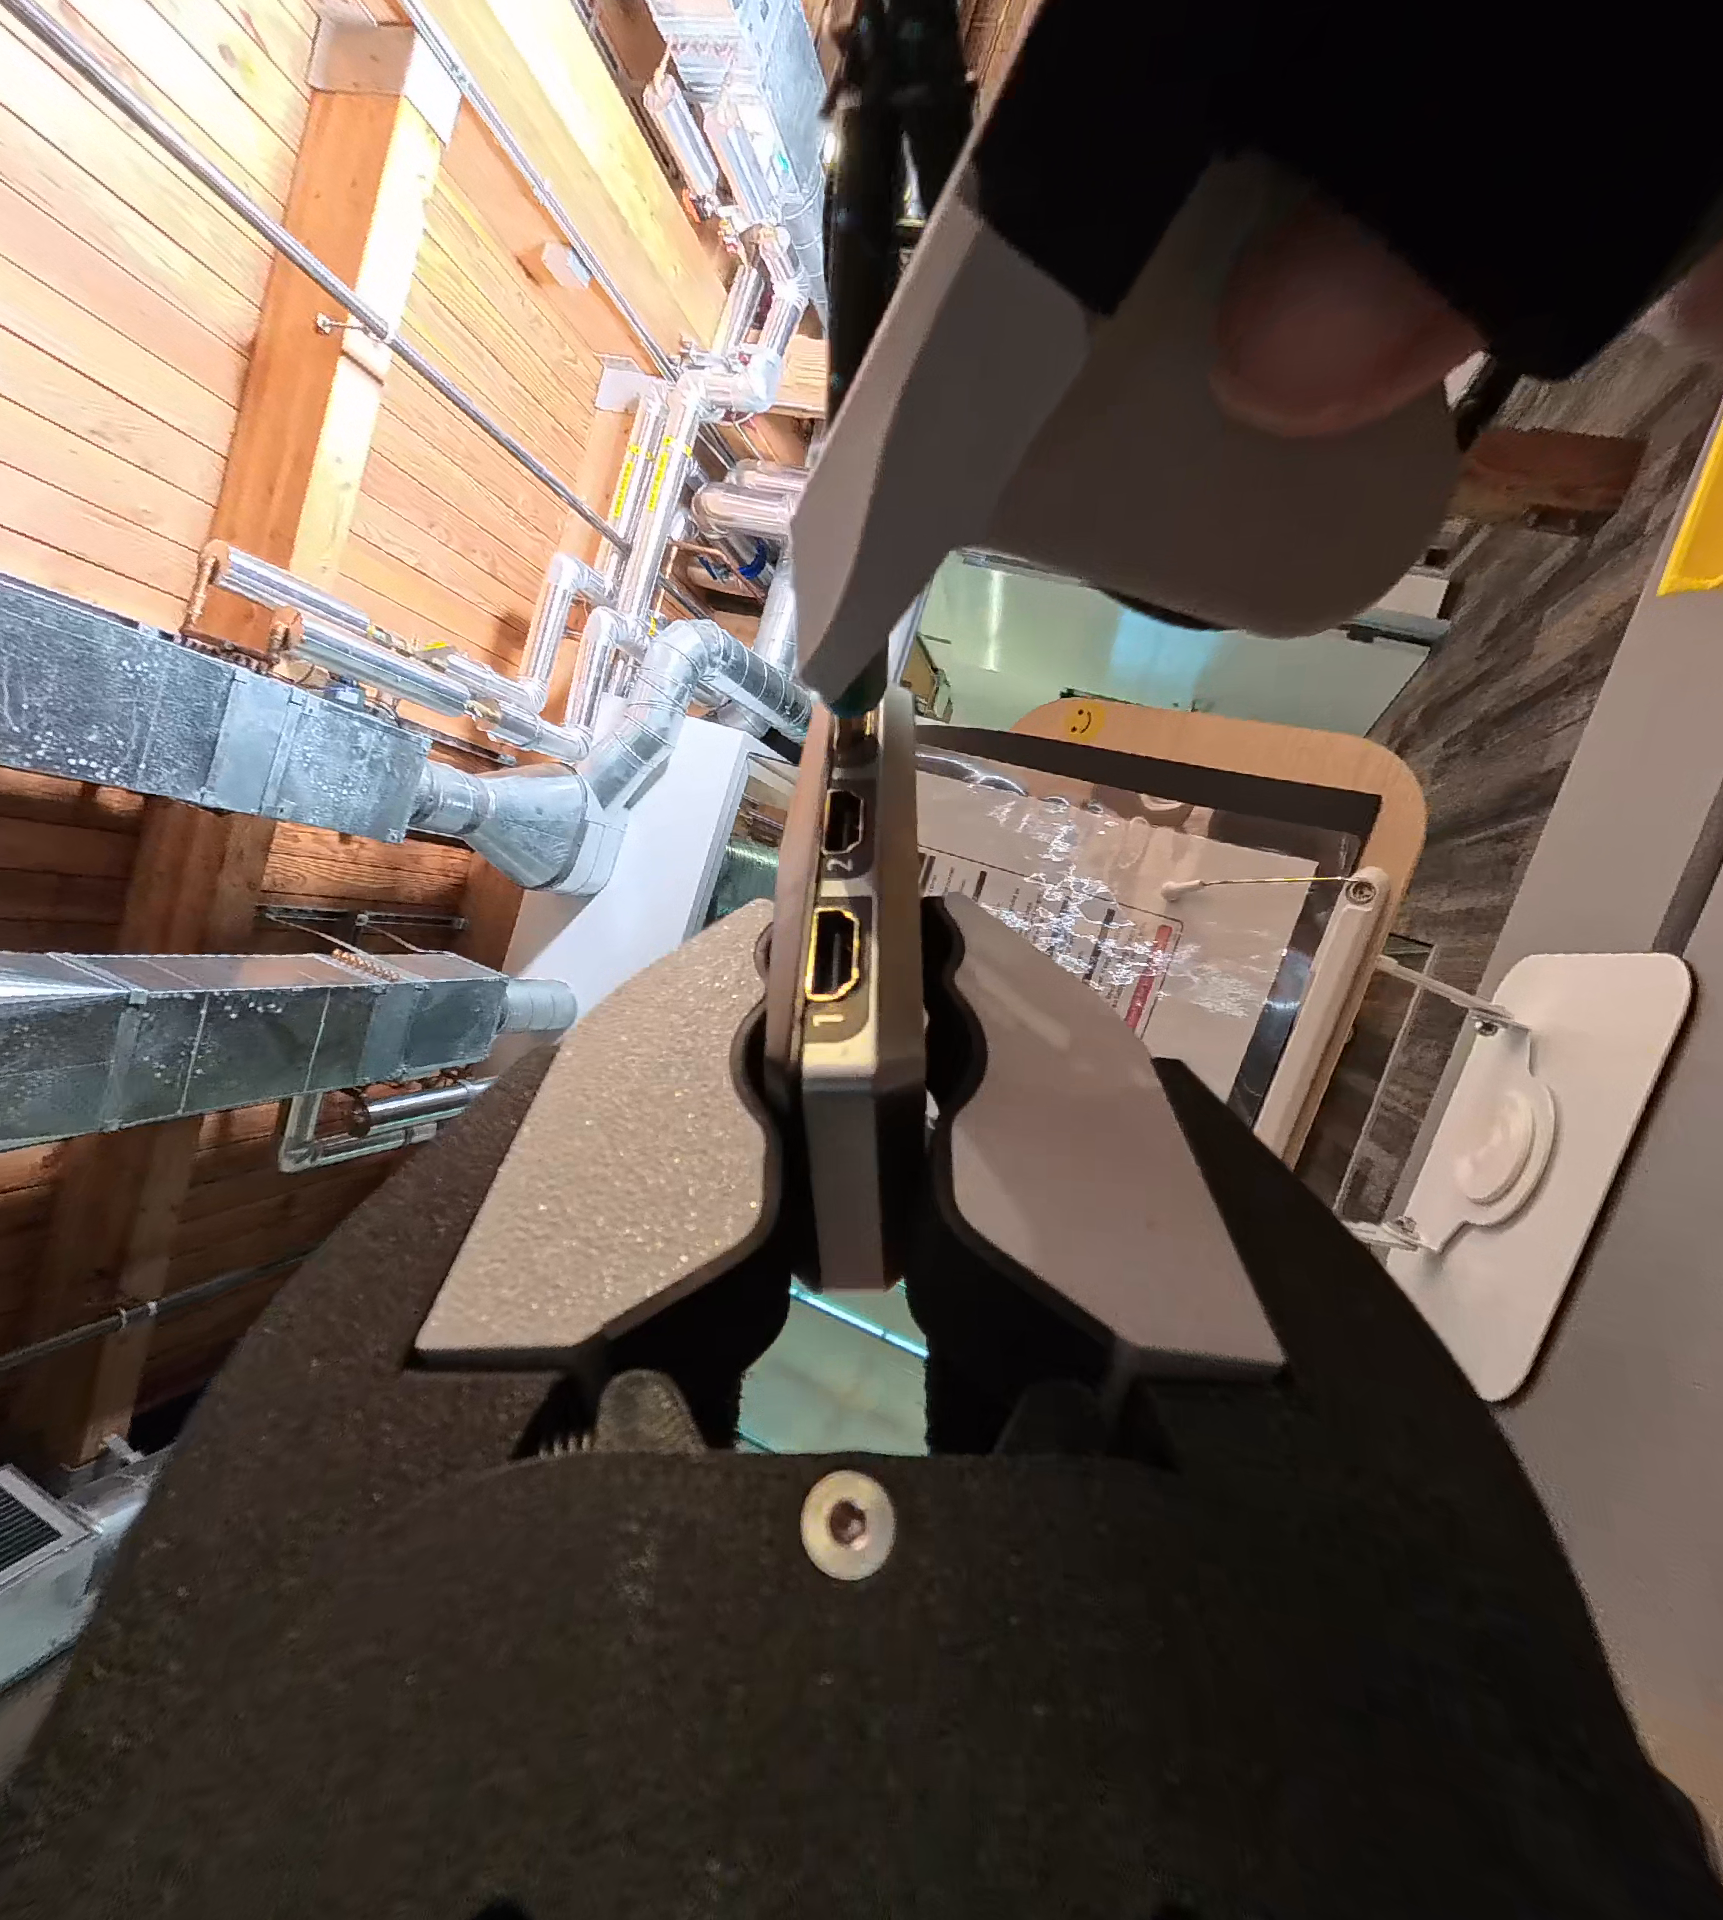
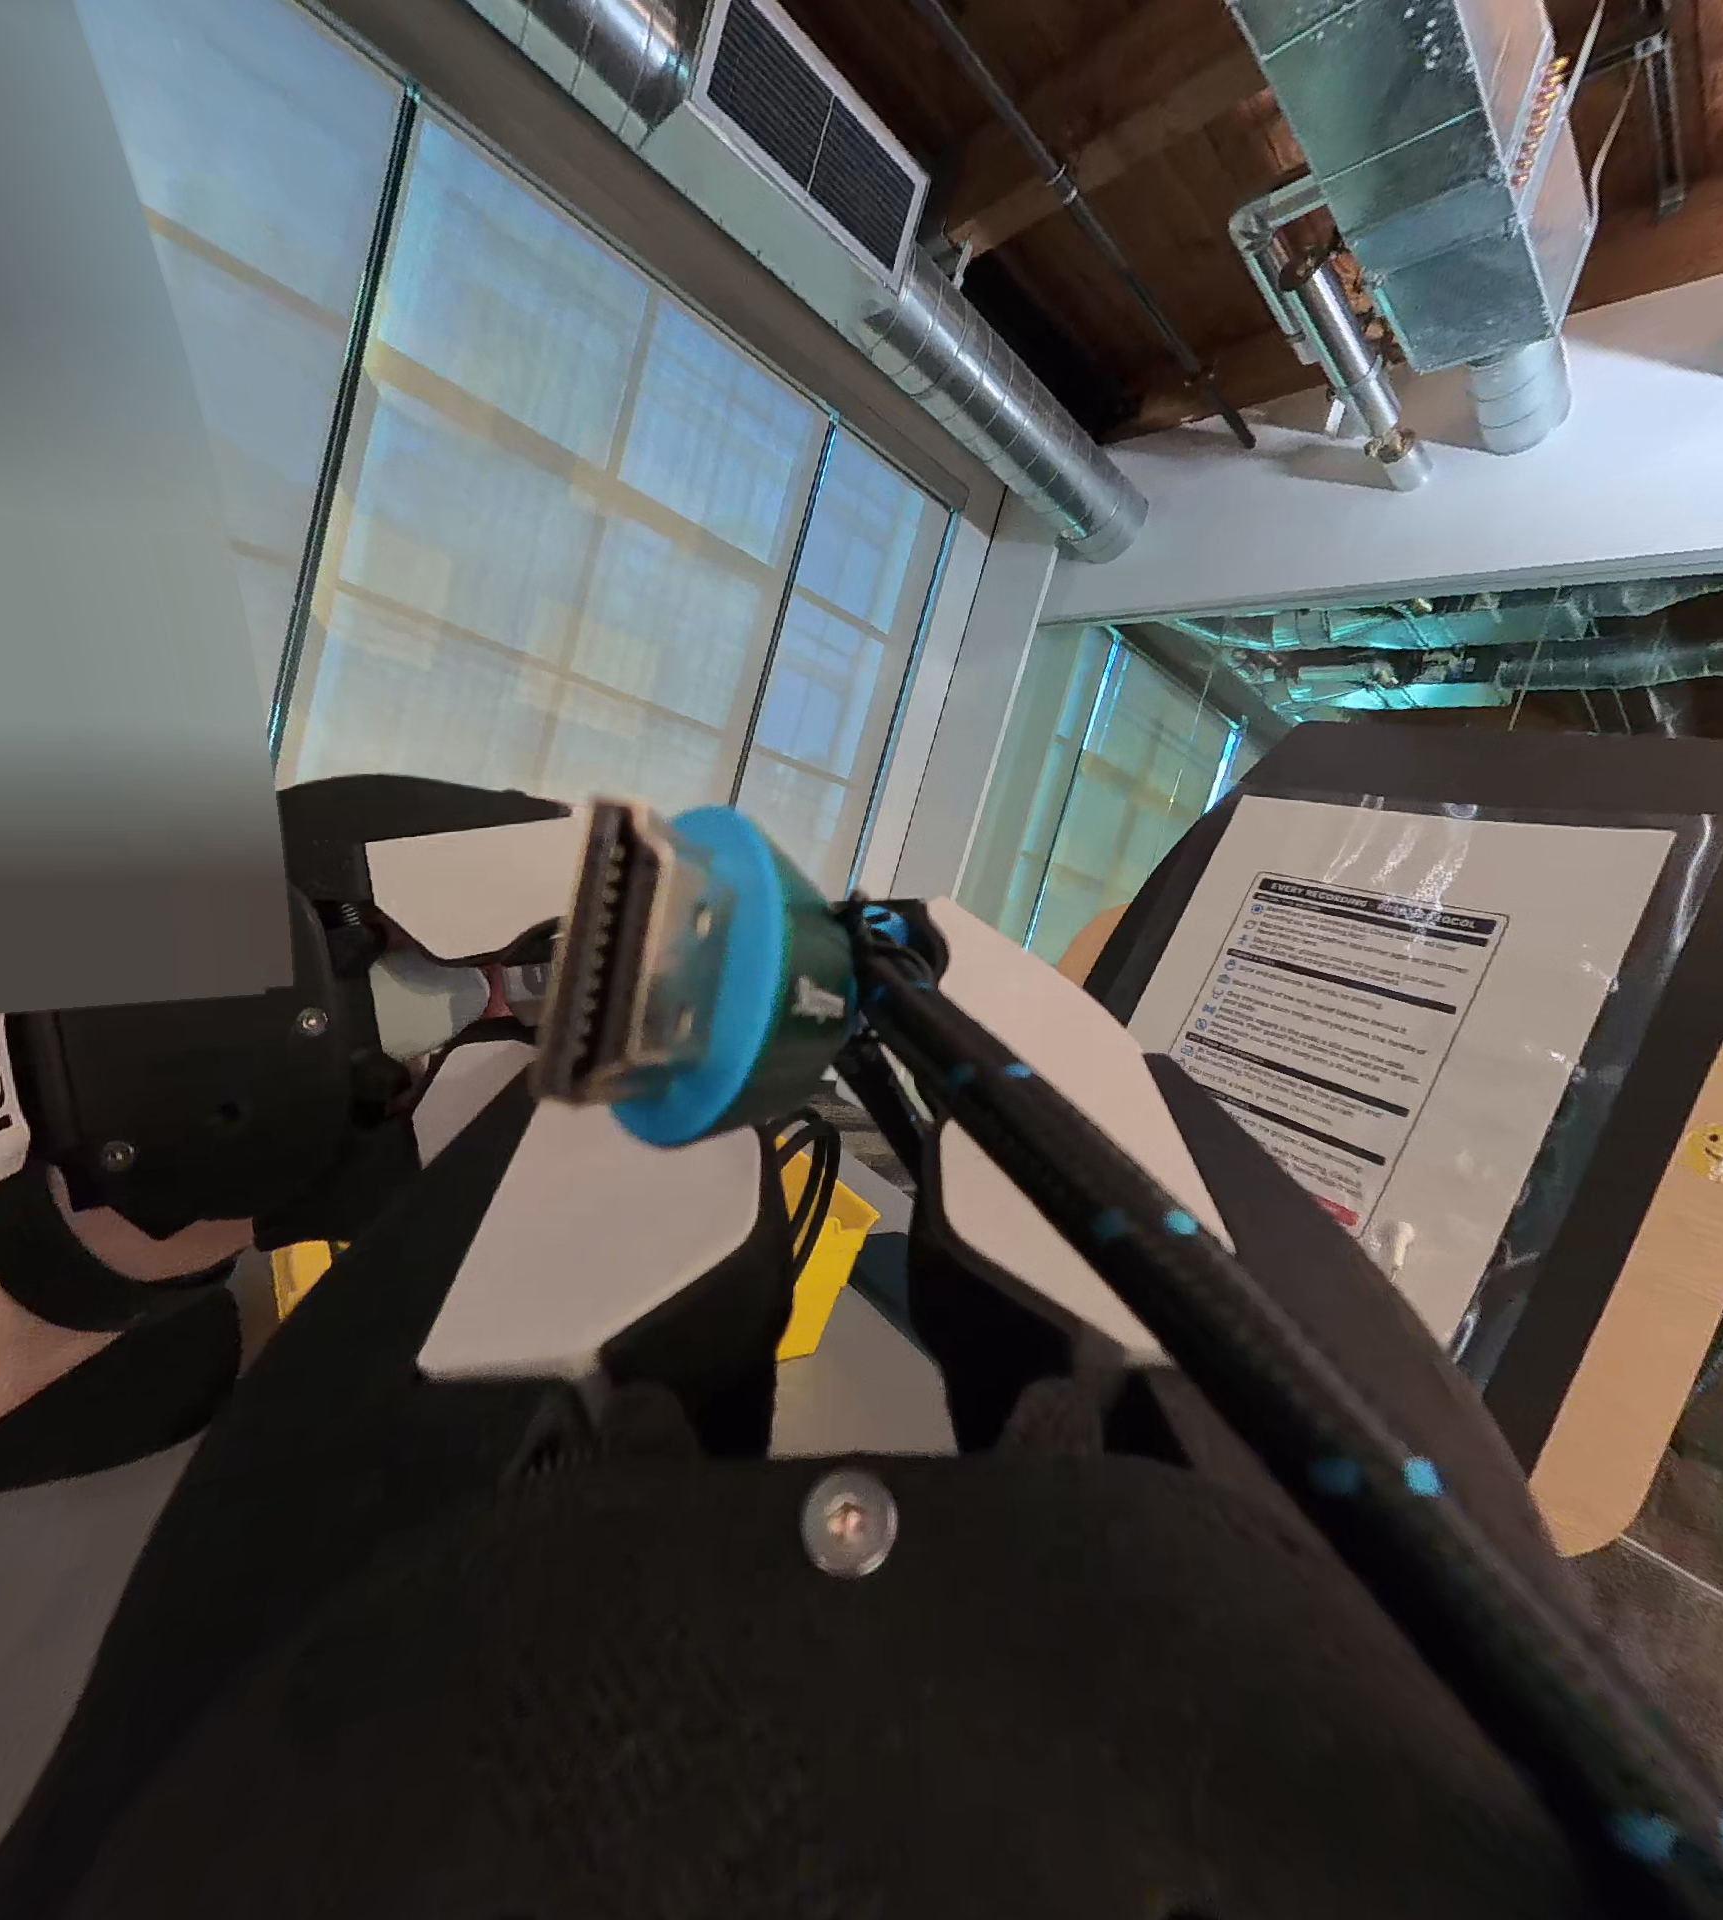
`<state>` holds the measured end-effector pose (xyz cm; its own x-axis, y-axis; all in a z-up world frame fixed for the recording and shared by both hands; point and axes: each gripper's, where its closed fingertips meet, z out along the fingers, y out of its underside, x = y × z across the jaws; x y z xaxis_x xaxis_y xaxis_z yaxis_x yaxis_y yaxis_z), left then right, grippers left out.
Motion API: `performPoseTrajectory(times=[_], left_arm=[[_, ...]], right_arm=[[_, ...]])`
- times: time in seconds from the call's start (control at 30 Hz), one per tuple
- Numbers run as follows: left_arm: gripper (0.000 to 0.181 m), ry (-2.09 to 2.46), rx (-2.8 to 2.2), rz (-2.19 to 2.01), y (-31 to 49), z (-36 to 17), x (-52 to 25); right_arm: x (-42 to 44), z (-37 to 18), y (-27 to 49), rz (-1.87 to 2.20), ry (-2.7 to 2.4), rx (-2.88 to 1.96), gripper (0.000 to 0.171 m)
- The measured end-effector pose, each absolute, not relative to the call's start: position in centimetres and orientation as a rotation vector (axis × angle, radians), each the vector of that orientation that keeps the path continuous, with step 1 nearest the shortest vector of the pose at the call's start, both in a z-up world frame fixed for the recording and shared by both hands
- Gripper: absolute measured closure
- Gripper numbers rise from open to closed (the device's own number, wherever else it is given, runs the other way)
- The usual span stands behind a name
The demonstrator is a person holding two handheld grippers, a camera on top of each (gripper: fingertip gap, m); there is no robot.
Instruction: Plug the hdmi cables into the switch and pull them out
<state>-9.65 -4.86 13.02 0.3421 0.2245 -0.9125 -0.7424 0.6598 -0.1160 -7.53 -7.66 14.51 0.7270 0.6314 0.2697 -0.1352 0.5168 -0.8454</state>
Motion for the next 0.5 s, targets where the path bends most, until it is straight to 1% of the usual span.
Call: performPoseTrajectory(times=[0.5], left_arm=[[0.159, 1.040, -0.584, 0.705, -6.3, 14.0, -9.8]], right_arm=[[-7.6, 15.4, -8.9, 0.489, -0.598, -0.881, 0.149]])
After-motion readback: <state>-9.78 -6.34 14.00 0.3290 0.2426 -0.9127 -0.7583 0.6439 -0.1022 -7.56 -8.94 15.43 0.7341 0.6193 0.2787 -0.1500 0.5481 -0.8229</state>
